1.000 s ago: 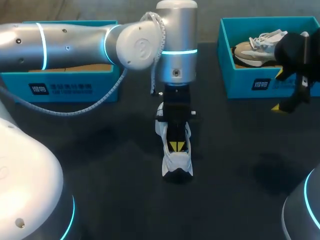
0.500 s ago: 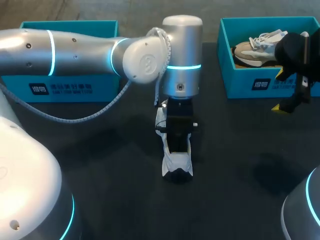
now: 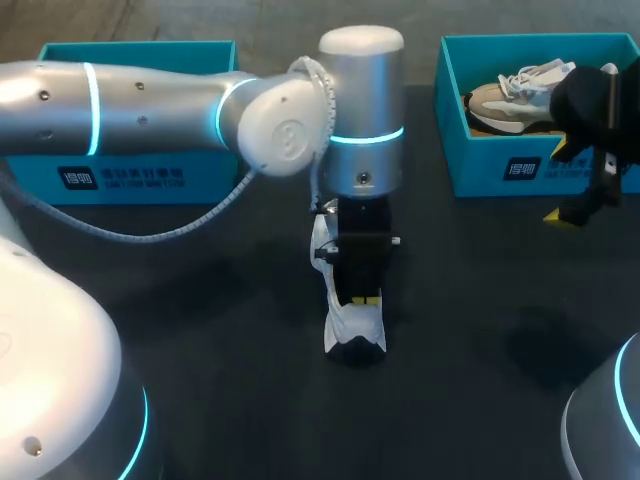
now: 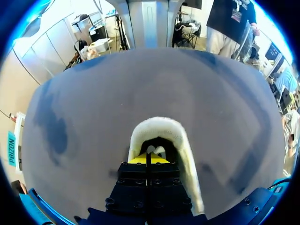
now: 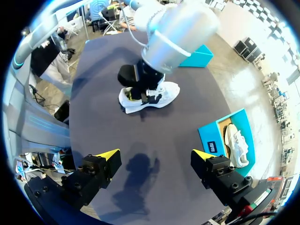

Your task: Take the shoe out of the shoebox, open the shoe tongue, remove and reinsert the insole, then place the shoe into the shoebox

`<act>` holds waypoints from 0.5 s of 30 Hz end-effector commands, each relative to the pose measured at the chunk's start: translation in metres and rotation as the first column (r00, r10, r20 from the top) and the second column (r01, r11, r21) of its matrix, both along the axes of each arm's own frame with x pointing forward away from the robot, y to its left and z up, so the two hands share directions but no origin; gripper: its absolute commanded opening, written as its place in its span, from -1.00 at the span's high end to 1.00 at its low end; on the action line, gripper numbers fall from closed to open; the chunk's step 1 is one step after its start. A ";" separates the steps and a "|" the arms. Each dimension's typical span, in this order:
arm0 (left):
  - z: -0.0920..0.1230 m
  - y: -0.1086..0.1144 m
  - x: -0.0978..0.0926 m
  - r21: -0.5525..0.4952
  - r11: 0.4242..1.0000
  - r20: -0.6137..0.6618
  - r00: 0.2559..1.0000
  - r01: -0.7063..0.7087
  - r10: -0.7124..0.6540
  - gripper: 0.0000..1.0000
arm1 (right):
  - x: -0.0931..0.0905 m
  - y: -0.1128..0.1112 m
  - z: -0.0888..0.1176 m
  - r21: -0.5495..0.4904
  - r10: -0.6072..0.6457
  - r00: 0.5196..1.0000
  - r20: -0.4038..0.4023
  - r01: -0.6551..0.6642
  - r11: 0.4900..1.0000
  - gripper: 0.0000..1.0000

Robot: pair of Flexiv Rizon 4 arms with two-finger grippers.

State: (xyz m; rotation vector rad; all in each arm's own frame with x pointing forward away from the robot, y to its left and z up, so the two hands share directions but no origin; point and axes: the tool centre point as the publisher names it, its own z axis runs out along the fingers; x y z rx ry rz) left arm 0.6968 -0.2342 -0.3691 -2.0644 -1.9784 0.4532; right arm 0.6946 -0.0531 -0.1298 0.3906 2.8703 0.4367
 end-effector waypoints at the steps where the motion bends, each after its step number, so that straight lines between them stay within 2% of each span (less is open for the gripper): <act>1: 0.005 0.013 -0.006 -0.014 1.000 0.055 0.998 -0.022 0.023 1.00 | 0.002 0.002 0.000 -0.003 -0.001 1.000 -0.005 0.001 1.000 -1.00; 4: 0.000 0.010 -0.006 -0.004 0.999 0.085 0.996 -0.035 0.035 1.00 | 0.002 0.002 0.000 -0.003 -0.001 1.000 -0.005 0.001 1.000 -1.00; 5: -0.004 0.008 -0.006 0.005 0.999 0.131 0.991 -0.037 0.036 1.00 | 0.002 0.002 0.000 -0.003 -0.001 1.000 -0.005 0.001 1.000 -1.00; 15: -0.031 -0.002 -0.012 -0.007 1.000 0.144 0.989 -0.020 0.021 1.00 | 0.002 0.002 0.000 -0.003 -0.001 1.000 -0.005 0.001 1.000 -1.00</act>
